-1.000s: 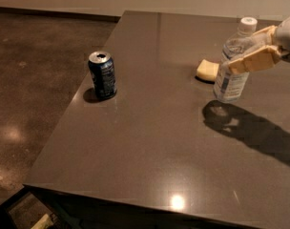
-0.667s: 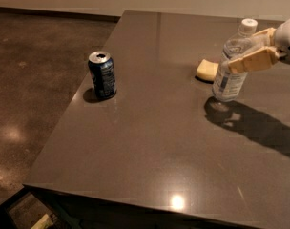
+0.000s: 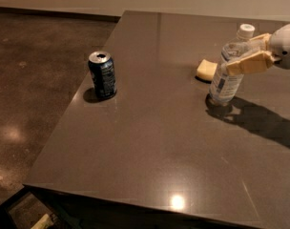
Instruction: Move blue plastic bottle near sponge
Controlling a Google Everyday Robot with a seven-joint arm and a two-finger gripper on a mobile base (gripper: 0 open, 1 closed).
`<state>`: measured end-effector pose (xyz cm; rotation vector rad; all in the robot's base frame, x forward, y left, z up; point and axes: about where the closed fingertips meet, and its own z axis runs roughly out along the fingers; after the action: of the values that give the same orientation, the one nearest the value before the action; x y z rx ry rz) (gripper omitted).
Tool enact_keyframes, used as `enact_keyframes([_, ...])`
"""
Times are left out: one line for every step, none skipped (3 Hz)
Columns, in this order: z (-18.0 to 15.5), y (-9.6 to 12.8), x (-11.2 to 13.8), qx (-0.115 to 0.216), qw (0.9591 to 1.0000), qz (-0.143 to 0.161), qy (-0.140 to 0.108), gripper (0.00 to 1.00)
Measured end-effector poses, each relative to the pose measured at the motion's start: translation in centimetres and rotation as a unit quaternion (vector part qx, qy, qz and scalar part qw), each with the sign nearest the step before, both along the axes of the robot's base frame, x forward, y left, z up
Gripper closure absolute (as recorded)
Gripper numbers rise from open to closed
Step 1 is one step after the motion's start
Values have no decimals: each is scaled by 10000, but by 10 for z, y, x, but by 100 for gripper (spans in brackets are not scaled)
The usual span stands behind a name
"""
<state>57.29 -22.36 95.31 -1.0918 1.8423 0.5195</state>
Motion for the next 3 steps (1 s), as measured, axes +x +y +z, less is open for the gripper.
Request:
enact_keyframes([-4,-2,4,-2,10000,22,38,59])
enact_keyframes([-8,0,4,-146,9999,32,-29,36])
enact_keyframes([-9,3,5,-142,9999,53,-24,12])
